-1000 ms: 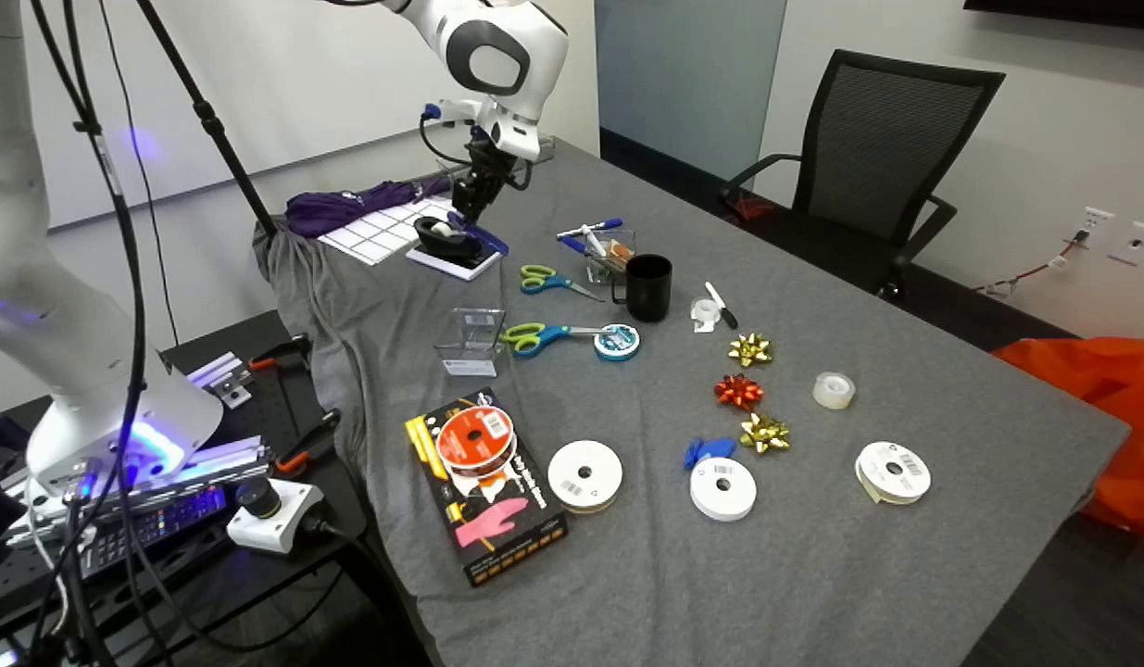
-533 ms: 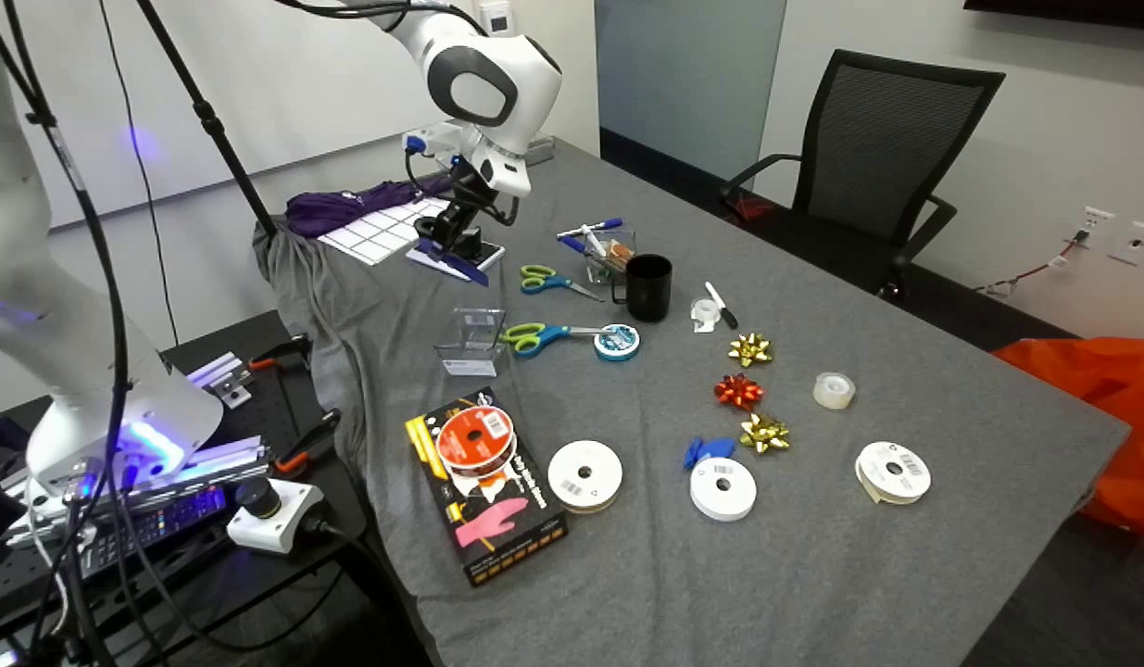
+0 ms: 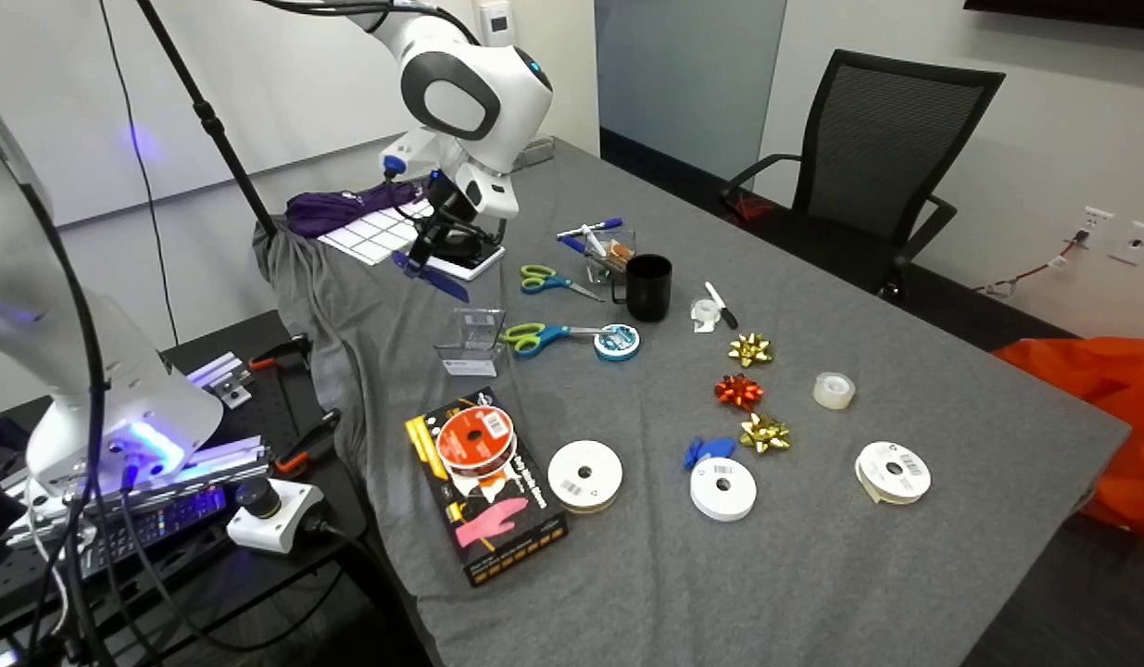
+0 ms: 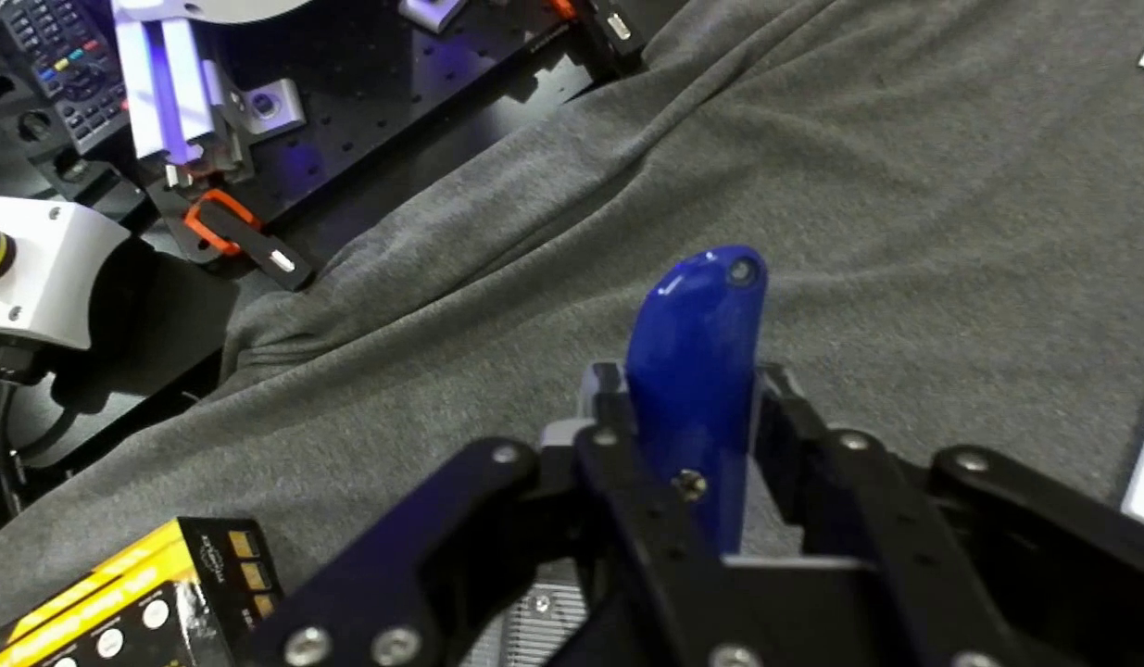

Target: Put the blue marker in the clear container on the right.

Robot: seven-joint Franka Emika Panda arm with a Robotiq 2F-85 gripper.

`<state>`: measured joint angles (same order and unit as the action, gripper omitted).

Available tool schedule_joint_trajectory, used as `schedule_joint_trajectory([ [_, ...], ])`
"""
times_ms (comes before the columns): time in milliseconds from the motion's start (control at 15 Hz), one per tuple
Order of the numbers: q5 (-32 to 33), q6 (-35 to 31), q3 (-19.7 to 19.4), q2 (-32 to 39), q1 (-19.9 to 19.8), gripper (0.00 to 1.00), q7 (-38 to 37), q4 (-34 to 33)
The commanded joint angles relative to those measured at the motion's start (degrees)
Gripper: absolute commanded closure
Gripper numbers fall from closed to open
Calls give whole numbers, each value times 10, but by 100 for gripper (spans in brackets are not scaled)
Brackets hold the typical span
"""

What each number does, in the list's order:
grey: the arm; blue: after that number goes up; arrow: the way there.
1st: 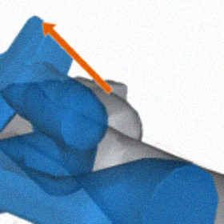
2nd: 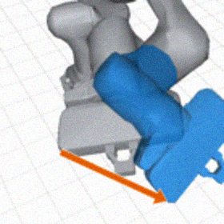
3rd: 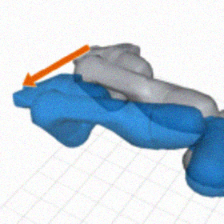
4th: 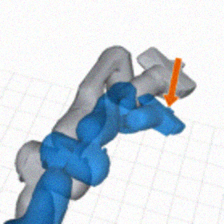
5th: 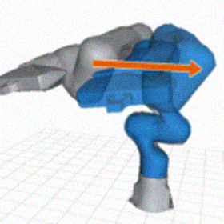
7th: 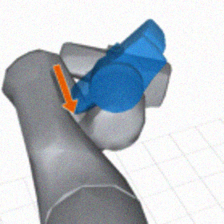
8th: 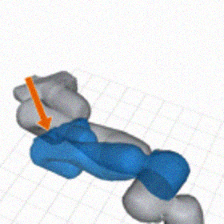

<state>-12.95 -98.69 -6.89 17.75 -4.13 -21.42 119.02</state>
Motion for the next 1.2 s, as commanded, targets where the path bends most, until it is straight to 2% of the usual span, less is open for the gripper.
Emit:
schedule_joint_trajectory([
  [0, -3, 5, -7, -4, -18, 89, 51, 20],
  [533, -27, -35, -11, 27, -44, 89, 125, 26],
  [1133, -55, -108, -10, 77, -41, 89, 101, 13],
])
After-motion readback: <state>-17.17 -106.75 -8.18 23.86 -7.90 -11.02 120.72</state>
